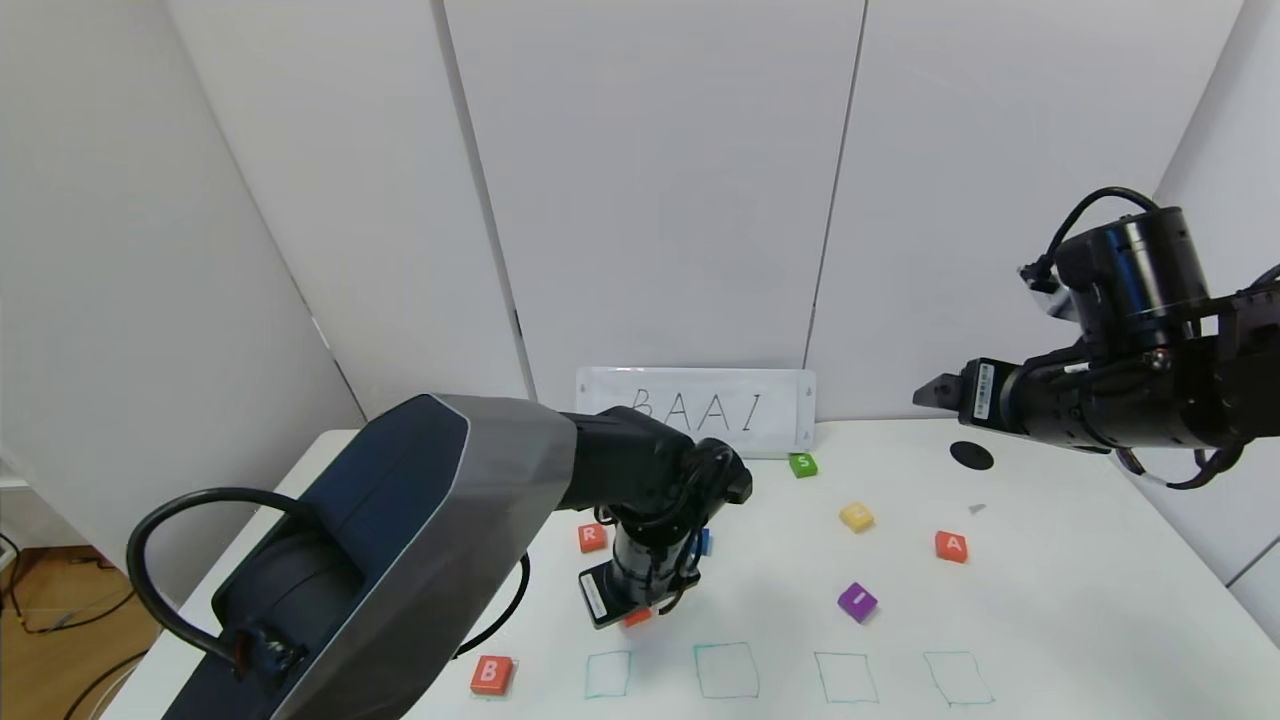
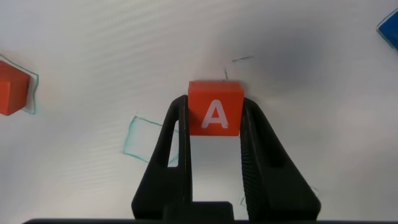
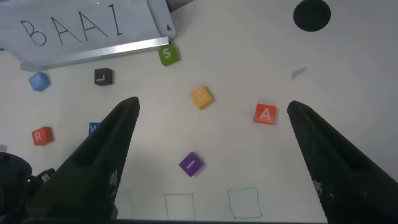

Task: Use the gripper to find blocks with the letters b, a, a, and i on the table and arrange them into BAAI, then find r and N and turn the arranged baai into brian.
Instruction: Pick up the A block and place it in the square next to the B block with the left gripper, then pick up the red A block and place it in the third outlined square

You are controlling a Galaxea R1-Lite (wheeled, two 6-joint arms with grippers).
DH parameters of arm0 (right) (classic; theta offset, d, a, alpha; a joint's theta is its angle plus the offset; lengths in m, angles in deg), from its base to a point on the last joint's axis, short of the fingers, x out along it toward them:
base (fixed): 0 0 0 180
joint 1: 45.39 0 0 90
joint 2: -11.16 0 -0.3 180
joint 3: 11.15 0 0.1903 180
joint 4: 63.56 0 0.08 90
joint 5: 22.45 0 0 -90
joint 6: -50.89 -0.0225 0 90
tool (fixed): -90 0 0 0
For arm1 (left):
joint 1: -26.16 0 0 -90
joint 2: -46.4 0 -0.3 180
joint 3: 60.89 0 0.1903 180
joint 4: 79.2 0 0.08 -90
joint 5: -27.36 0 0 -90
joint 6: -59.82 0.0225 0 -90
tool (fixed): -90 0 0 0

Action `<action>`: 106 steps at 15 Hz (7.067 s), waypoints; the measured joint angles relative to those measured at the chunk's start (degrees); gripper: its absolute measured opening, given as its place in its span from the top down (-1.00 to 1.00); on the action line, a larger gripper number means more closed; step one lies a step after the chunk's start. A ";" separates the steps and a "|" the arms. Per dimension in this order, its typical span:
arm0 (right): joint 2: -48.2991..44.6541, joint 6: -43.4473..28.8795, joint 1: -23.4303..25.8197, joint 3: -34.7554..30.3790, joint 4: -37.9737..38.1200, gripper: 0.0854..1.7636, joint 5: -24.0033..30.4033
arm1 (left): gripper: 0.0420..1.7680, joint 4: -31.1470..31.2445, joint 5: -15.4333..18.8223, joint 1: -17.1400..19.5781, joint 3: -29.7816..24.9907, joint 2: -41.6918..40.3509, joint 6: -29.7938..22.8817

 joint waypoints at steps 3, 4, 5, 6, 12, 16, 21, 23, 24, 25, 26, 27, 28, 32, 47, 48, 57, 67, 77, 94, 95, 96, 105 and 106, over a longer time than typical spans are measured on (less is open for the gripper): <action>-0.65 0.05 0.48 0.11 0.04 -0.94 0.10 | 0.46 -0.35 -0.78 0.22 -2.84 -1.90 2.22; -0.78 0.06 0.59 0.13 0.04 -0.94 0.13 | 0.46 -0.74 -0.84 0.17 -4.04 -2.65 3.02; -0.95 0.09 0.69 0.16 0.06 -0.94 0.10 | 0.46 -1.83 -0.89 0.15 -5.79 -3.51 4.00; -1.11 0.13 0.88 0.18 0.06 -0.94 0.13 | 0.46 -3.58 -0.89 0.17 -7.97 -4.41 4.85; -1.52 0.20 1.38 0.35 0.15 -0.94 0.40 | 0.46 -22.49 -0.33 0.00 -29.77 -12.85 15.45; -1.52 0.22 1.38 0.35 0.09 -0.94 0.40 | 0.46 -31.61 0.99 -0.30 -40.67 -17.53 21.03; -1.44 0.24 1.54 0.41 0.04 -0.94 0.38 | 0.46 -32.00 2.06 -2.61 -43.61 -18.81 21.11; -1.39 0.22 1.54 0.44 0.04 -0.94 0.38 | 0.46 -32.13 2.06 -2.97 -43.73 -18.83 21.10; -1.35 0.22 1.49 0.44 0.04 -0.94 0.40 | 0.46 -32.13 2.06 -3.06 -43.67 -18.81 21.10; -1.35 0.24 1.49 0.44 0.04 -0.94 0.38 | 0.46 -32.16 2.06 -3.11 -43.50 -18.71 21.10; -1.35 0.24 1.49 0.44 0.06 -0.94 0.40 | 0.46 -32.13 2.08 -3.11 -43.39 -18.58 21.10; -1.35 0.24 1.49 0.44 0.04 -0.94 0.38 | 0.46 -32.16 2.12 -3.11 -43.28 -18.40 21.10; -1.33 0.22 1.49 0.44 0.06 -0.94 0.38 | 0.46 -32.13 2.15 -3.11 -43.18 -18.25 21.10; -1.33 0.22 1.49 0.38 0.06 -0.94 0.38 | 0.46 -32.29 2.15 -2.89 -42.95 -17.51 21.10; -1.35 0.22 1.38 0.35 0.06 -0.94 0.38 | 0.46 -32.33 2.19 -2.50 -41.87 -16.15 21.43; -1.38 0.24 1.38 0.35 0.04 -0.94 0.40 | 0.46 -32.33 2.19 -2.40 -41.85 -16.13 21.41; -1.48 0.24 1.38 0.33 0.06 -0.94 0.38 | 0.46 -32.31 2.17 -2.01 -41.50 -15.85 21.43; -1.48 0.22 1.44 0.33 0.06 -0.94 0.38 | -0.53 -32.27 2.17 -2.08 -41.59 -15.85 21.36; -1.68 0.22 1.46 0.38 0.06 -0.94 0.38 | -0.82 -31.89 2.08 -2.15 -42.29 -17.73 22.37; -1.22 0.24 1.74 0.44 0.04 -0.94 0.35 | -0.92 -31.65 2.00 4.02 -45.85 -38.56 41.47; -1.11 0.22 1.74 0.44 0.04 -0.94 0.32 | -0.93 -31.89 2.08 5.05 -45.57 -39.86 42.81; -0.95 0.22 1.74 0.44 0.06 -0.94 0.32 | -0.93 -32.07 2.12 5.88 -45.37 -40.78 43.47; 2.39 0.27 1.54 0.44 -0.05 -0.94 -0.22 | -0.93 -32.13 10.50 10.47 -47.49 -51.27 52.46; 3.05 0.22 1.73 0.52 -0.05 -0.94 -0.26 | -0.93 -32.18 13.47 12.06 -48.08 -53.26 54.66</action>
